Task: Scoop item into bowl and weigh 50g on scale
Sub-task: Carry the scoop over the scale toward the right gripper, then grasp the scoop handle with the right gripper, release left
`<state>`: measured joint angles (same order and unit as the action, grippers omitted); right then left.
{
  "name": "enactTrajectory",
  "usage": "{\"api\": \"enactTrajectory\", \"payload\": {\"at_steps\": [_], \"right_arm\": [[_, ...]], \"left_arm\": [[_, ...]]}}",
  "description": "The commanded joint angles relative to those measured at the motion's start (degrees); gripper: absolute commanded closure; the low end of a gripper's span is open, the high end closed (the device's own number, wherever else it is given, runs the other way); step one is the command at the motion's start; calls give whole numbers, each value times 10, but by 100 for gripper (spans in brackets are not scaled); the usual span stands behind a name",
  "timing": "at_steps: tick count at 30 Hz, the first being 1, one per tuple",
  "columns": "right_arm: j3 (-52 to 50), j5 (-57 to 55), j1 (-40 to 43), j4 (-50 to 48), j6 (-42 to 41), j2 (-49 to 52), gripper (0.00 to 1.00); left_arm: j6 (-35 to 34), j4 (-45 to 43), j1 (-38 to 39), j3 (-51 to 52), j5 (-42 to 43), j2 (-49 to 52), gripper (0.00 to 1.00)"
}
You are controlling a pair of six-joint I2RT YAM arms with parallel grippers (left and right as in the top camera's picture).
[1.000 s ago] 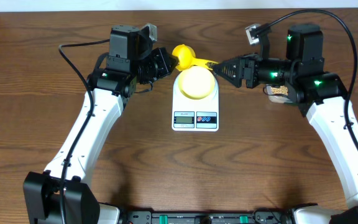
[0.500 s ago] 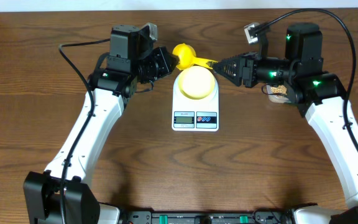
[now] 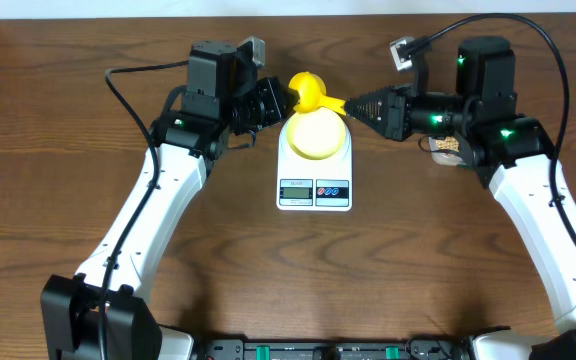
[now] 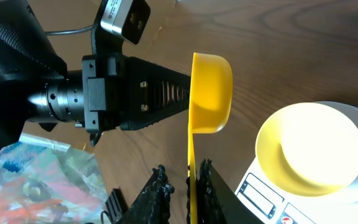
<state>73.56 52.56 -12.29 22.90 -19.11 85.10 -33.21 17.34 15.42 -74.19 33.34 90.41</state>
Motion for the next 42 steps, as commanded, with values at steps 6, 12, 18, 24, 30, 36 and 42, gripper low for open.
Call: {"api": "enactTrajectory", "payload": {"at_steps": [6,12,18,24,30,36,42], "right_arm": [[12,21,-5,0,-6,15,97],[12,20,-5,0,-6,16,99],[12,14,-5,0,-8,16,99],[12,-16,-5,0,-17,15,99],[24,-103,-5,19,-15,15,99],[114,-287,-5,160,71,15,99],[193,-406,-5,236,107,15,99]], "left_arm": [[-1,-6,-1,-9,9,-2,93],[-1,-6,-1,-9,9,-2,93],[24,-6,0,-9,9,-2,69],[50,-16,4,-9,11,-7,66],[117,-7,17,-9,-9,-35,60],[192,98,43,-9,-106,-71,56],[245,194,82,-9,-170,-97,56]]}}
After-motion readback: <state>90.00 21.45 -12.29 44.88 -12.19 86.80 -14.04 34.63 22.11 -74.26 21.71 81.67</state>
